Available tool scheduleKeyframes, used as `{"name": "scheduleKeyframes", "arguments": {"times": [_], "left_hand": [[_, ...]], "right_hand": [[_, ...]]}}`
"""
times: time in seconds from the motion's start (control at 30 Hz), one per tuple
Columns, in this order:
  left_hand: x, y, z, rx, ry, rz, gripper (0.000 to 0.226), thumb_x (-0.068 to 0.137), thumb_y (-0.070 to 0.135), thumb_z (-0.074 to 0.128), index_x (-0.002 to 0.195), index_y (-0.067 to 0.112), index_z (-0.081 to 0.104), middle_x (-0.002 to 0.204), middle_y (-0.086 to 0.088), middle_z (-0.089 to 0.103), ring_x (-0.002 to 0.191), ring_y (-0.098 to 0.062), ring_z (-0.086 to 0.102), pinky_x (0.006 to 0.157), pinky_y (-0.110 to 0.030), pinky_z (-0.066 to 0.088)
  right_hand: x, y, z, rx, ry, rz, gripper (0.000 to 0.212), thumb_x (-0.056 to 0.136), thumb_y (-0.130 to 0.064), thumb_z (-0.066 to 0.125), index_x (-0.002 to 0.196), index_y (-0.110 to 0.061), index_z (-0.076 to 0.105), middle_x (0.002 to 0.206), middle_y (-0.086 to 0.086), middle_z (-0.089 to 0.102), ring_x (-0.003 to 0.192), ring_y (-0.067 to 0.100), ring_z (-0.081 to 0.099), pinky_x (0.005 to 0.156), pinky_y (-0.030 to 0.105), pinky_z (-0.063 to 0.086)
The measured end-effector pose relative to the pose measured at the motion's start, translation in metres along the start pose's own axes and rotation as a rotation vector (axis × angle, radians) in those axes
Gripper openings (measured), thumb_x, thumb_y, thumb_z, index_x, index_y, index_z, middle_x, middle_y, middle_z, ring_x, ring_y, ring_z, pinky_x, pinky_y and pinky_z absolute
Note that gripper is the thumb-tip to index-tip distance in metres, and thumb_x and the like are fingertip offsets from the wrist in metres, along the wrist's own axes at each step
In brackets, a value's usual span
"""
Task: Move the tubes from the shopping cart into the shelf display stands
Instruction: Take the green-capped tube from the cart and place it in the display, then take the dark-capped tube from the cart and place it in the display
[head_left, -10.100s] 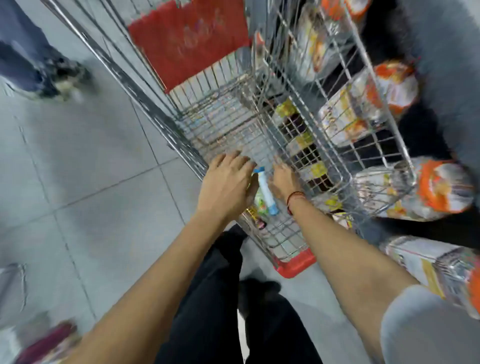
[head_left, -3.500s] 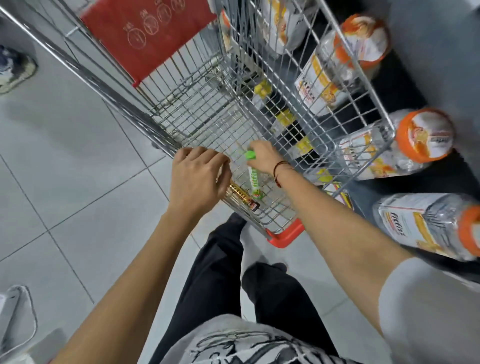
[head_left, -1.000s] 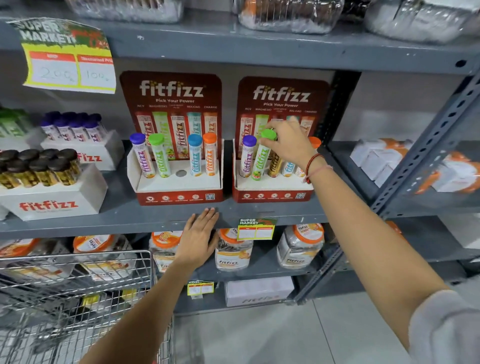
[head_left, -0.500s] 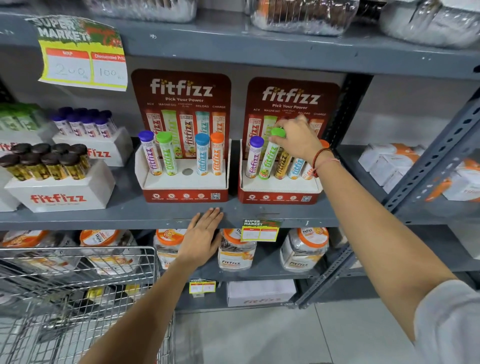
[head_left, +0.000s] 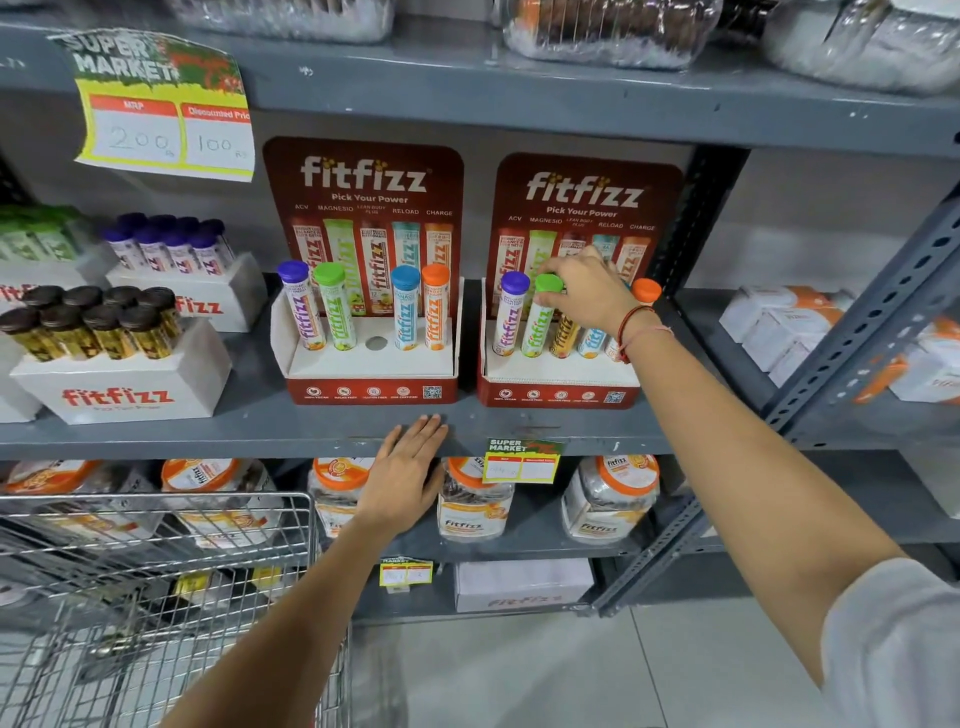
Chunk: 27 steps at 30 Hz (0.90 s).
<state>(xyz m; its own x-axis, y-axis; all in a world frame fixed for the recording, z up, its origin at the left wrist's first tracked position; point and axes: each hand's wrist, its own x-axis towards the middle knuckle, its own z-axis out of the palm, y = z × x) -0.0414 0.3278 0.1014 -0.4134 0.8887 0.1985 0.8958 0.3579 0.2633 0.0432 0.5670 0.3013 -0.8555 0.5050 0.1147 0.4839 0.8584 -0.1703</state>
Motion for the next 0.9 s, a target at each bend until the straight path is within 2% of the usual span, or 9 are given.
{"name": "scheduleKeyframes", "arguments": {"times": [0.2,0.27,0.33,0.4,0.47,0.53,0.63,0.73,0.9], "left_hand": [[0.0,0.0,0.001,-0.009,0.018,0.008,0.058,0.088,0.037,0.027,0.132,0.006,0.047,0.139,-0.012,0.047,0.13,-0.025,0.038,0.108,-0.044,0.018],[0.001,0.002,-0.003,-0.041,0.049,-0.005,0.054,0.091,0.036,0.033,0.134,0.006,0.044,0.141,-0.011,0.045,0.132,-0.025,0.035,0.11,-0.042,0.016],[0.0,0.003,-0.01,-0.102,0.098,-0.04,0.047,0.094,0.027,0.046,0.136,0.008,0.042,0.143,-0.01,0.042,0.134,-0.024,0.031,0.11,-0.043,0.02],[-0.004,-0.001,-0.021,-0.136,0.156,-0.078,0.046,0.093,0.022,0.053,0.136,0.009,0.043,0.142,-0.011,0.043,0.134,-0.025,0.032,0.107,-0.045,0.025],[-0.013,-0.011,-0.034,-0.163,0.192,-0.113,0.044,0.092,0.022,0.053,0.133,0.008,0.046,0.139,-0.012,0.047,0.131,-0.027,0.037,0.105,-0.047,0.03],[-0.026,-0.025,-0.048,-0.183,0.223,-0.16,0.042,0.091,0.026,0.05,0.129,0.006,0.05,0.134,-0.015,0.052,0.126,-0.029,0.044,0.102,-0.047,0.036],[-0.054,-0.046,-0.071,-0.181,0.272,-0.243,0.041,0.088,0.027,0.048,0.122,0.005,0.056,0.12,-0.017,0.062,0.11,-0.032,0.055,0.09,-0.042,0.044],[-0.093,-0.066,-0.087,-0.192,0.331,-0.336,0.025,0.089,0.014,0.055,0.112,0.009,0.061,0.101,-0.016,0.067,0.091,-0.033,0.059,0.074,-0.037,0.046],[-0.175,-0.092,-0.095,-0.154,0.373,-0.563,0.024,0.086,0.019,0.053,0.103,0.01,0.068,0.1,-0.012,0.069,0.083,-0.029,0.064,0.067,-0.031,0.047]], "right_hand": [[-0.001,0.001,0.005,0.03,0.033,0.001,0.042,0.089,-0.033,0.057,0.128,-0.018,0.05,0.123,0.014,0.059,0.123,0.033,0.036,0.101,0.048,0.033],[-0.002,0.003,0.008,0.054,0.054,0.01,0.044,0.087,-0.036,0.06,0.126,-0.018,0.05,0.123,0.013,0.059,0.121,0.033,0.039,0.098,0.046,0.036],[-0.004,0.001,0.012,0.094,0.142,0.014,0.048,0.085,-0.038,0.062,0.126,-0.016,0.049,0.126,0.012,0.057,0.12,0.032,0.041,0.098,0.045,0.038],[-0.009,-0.01,0.017,0.152,0.291,0.009,0.044,0.086,-0.033,0.062,0.124,-0.013,0.052,0.125,0.011,0.056,0.119,0.03,0.043,0.099,0.044,0.038],[-0.014,-0.028,0.024,0.181,0.404,-0.03,0.034,0.087,-0.024,0.059,0.117,-0.01,0.057,0.119,0.013,0.058,0.115,0.03,0.046,0.098,0.041,0.037],[-0.017,-0.051,0.033,0.204,0.444,-0.1,0.027,0.086,-0.022,0.058,0.11,-0.009,0.061,0.111,0.013,0.062,0.108,0.031,0.05,0.094,0.036,0.036],[-0.02,-0.095,0.056,0.274,0.399,-0.212,0.023,0.086,-0.02,0.057,0.105,-0.008,0.063,0.105,0.013,0.065,0.103,0.031,0.053,0.088,0.033,0.036],[-0.029,-0.145,0.085,0.376,0.291,-0.304,0.022,0.086,-0.017,0.058,0.104,-0.006,0.064,0.105,0.014,0.065,0.105,0.031,0.052,0.091,0.033,0.037],[-0.046,-0.22,0.146,0.421,0.048,-0.454,0.021,0.086,-0.017,0.059,0.103,-0.005,0.064,0.103,0.014,0.066,0.104,0.032,0.053,0.09,0.031,0.035]]}}
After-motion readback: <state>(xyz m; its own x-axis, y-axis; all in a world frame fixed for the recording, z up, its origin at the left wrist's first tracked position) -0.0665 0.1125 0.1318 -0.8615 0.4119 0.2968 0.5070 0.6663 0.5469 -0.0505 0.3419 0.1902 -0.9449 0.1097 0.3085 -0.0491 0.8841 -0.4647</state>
